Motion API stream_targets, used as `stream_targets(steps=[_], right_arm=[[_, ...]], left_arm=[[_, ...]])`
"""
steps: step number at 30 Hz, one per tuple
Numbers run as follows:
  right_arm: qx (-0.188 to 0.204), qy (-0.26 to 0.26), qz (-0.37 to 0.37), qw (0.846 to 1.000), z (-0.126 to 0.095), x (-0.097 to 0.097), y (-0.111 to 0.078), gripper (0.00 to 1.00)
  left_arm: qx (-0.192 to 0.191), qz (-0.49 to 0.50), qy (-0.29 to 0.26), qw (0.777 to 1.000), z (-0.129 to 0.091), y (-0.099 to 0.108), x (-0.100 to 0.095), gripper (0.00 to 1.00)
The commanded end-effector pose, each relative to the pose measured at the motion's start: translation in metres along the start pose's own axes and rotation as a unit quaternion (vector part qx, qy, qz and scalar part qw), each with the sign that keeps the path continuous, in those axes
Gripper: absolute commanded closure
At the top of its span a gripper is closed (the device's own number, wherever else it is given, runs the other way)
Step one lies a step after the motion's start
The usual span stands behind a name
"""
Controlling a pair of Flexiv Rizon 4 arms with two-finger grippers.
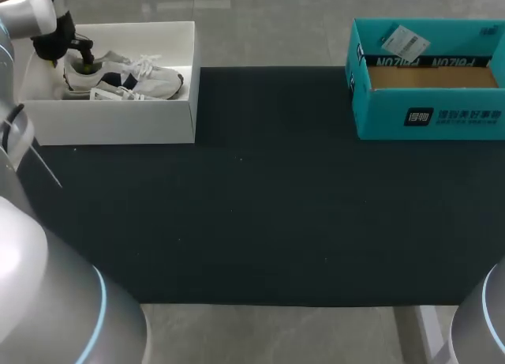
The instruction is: Take the shoe out of the shoebox, open the shoe tongue, remove and reinsert the insole, then place the shoe into the shoebox
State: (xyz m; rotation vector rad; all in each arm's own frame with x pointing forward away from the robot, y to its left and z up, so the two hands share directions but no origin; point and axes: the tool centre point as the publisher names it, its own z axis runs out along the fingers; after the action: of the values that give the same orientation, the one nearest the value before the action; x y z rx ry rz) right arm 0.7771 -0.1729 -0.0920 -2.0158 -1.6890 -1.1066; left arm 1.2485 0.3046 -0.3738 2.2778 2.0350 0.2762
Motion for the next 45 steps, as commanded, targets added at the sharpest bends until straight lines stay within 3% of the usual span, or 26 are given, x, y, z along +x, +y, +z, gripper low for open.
stream_targets(steps=[1,10,11,21,31,39,45], right_arm=[[0.000,-0.001,0.001,1.000,0.001,0.000,0.000,0.00],[0.000,-0.001,0.001,1.000,0.001,0.000,0.000,0.00],[0.000,-0.001,0.001,1.000,0.001,0.000,0.000,0.00],[0.000,-0.001,0.001,1.000,0.001,0.000,0.000,0.00],[0.000,-0.001,0.001,1.000,0.001,0.000,0.000,0.00],[0.000,-0.001,0.001,1.000,0.001,0.000,0.000,0.00],[0.000,-0.001,0.001,1.000,0.001,0.000,0.000,0.00]], left_arm=[[0.023,-0.003,-0.001,1.000,-0.023,0.005,-0.001,0.00],[0.023,-0.030,-0.022,0.999,-0.063,0.005,-0.011,0.00],[0.025,-0.026,-0.023,0.999,-0.066,0.002,-0.012,0.04],[-0.018,0.009,-0.022,1.000,-0.100,-0.048,-0.014,0.00],[-0.050,0.012,-0.007,0.999,-0.115,-0.079,-0.017,0.00],[-0.036,-0.008,-0.006,0.999,-0.111,-0.102,-0.016,0.00],[0.003,0.015,-0.024,1.000,-0.103,-0.116,-0.017,0.01]])
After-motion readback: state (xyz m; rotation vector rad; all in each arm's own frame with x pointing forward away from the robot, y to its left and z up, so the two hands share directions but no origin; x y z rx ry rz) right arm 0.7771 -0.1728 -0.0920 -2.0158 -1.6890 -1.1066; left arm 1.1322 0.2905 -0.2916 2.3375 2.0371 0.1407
